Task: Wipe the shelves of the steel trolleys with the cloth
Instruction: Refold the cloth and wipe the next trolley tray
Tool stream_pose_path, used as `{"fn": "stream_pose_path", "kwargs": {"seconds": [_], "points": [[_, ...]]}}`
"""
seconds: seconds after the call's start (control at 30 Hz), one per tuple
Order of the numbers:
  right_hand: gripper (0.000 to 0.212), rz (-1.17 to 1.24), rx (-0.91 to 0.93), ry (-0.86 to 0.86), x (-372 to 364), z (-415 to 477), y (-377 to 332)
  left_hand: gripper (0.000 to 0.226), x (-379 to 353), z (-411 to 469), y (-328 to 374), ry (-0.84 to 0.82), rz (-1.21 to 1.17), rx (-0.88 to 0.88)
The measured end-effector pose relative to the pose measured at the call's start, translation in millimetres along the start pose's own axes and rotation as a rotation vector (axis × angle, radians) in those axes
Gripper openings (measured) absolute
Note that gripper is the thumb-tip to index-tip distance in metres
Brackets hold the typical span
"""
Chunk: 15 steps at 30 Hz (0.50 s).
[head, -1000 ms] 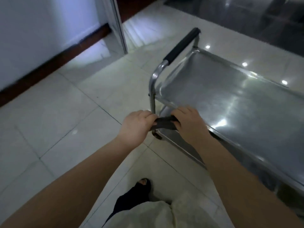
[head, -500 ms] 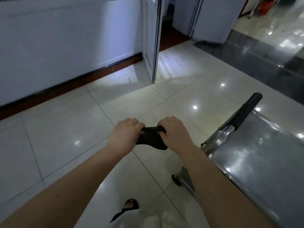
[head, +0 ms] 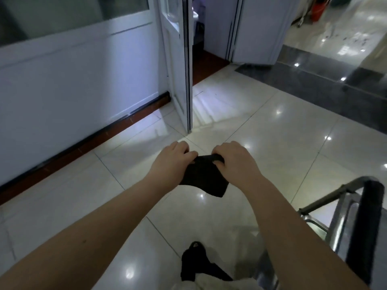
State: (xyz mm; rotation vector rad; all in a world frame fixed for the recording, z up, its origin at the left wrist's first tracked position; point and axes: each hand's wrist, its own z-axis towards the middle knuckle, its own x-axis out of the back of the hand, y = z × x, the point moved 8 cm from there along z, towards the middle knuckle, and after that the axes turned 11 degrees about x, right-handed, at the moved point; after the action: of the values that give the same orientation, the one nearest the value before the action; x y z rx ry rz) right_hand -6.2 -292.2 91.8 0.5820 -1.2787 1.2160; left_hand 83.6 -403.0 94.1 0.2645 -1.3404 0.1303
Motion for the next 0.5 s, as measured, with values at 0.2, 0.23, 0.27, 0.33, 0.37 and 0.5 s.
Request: {"fn": "stream_pose_path", "kwargs": {"seconds": [0.2, 0.23, 0.27, 0.33, 0.37, 0.5], "points": [[0.016, -0.035, -0.047, 0.124, 38.0, 101.6, 104.8, 0.026, 5.6, 165.5, -6.1, 0.077, -0.021, -0.022], [0.016, -0.055, -0.062, 0.140, 44.8, 118.5, 123.8, 0.023, 6.9, 194.8, -6.8, 0.098, -0.035, -0.026], [0.016, -0.080, -0.078, 0.151, 50.8, 134.9, 143.6, 0.021, 6.7, 223.7, -7.5, 0.121, -0.054, -0.027], [0.018, -0.128, -0.105, 0.148, 60.5, 164.4, 184.5, 0.019, -0.1, 279.5, -8.0, 0.138, -0.097, -0.033], [0.019, -0.143, -0.118, 0.139, 64.0, 177.5, 205.7, 0.020, -6.1, 307.0, -6.6, 0.134, -0.108, -0.045], [0.020, -0.183, -0.188, 0.151, 78.0, 213.3, 297.6, 0.012, -32.2, 414.0, 15.3, 0.177, -0.171, -0.157]]}}
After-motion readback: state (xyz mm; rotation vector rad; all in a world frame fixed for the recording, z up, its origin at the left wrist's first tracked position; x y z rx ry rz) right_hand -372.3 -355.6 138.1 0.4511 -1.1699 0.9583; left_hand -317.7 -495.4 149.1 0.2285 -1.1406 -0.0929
